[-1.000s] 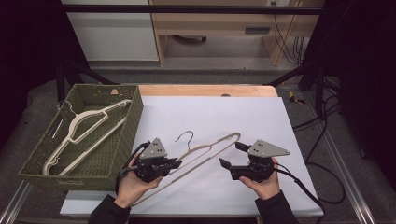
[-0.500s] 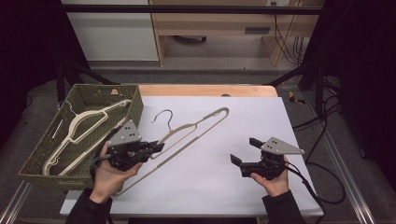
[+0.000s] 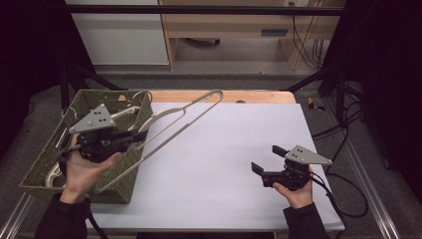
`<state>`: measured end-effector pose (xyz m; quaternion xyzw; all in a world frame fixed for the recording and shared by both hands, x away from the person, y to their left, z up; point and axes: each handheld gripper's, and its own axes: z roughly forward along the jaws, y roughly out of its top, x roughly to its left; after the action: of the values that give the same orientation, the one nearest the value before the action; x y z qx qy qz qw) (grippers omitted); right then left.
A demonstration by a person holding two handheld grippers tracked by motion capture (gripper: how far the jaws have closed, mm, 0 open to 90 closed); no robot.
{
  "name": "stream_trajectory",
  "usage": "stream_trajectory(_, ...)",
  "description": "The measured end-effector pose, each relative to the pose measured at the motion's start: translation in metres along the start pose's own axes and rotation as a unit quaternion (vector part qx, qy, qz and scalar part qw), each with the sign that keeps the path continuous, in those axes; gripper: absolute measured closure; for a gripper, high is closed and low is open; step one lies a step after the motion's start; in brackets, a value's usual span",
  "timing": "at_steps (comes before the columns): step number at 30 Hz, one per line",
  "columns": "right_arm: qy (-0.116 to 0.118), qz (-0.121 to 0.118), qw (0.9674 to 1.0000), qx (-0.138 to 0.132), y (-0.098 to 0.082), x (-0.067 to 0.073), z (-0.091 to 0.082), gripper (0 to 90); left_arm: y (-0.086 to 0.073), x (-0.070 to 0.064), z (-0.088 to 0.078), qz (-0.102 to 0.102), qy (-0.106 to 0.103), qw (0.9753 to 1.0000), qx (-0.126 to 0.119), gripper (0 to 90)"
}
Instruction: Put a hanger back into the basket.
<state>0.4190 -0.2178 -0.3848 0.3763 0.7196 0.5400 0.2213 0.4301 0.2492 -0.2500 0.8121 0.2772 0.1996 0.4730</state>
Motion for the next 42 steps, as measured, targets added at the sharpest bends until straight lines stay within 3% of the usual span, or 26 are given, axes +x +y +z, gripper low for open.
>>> stream_trajectory(5,-0.003,0.003,1.0000,-0.002,0.000,-0.003,-0.003,6.6,-0.002,0.023,-0.010,-0.008,0.009,0.9999,-0.003,86.7)
stream_trajectory(15,-0.003,0.006,1.0000,0.001,0.000,-0.003,-0.001,6.6,-0.017,0.066,-0.023,-0.017,0.043,0.9988,0.013,86.7)
stream_trajectory(25,-0.001,0.008,1.0000,0.001,0.000,-0.002,-0.001,6.5,-0.041,0.106,-0.032,-0.028,0.059,0.9976,0.023,86.6)
stream_trajectory(35,0.001,0.004,1.0000,0.001,0.000,-0.003,-0.001,6.2,-0.065,0.135,-0.044,-0.050,0.079,0.9950,0.035,86.6)
stream_trajectory(42,-0.002,0.005,1.0000,-0.001,0.000,-0.003,-0.002,6.0,-0.076,0.147,-0.052,-0.065,0.086,0.9939,0.026,86.6)
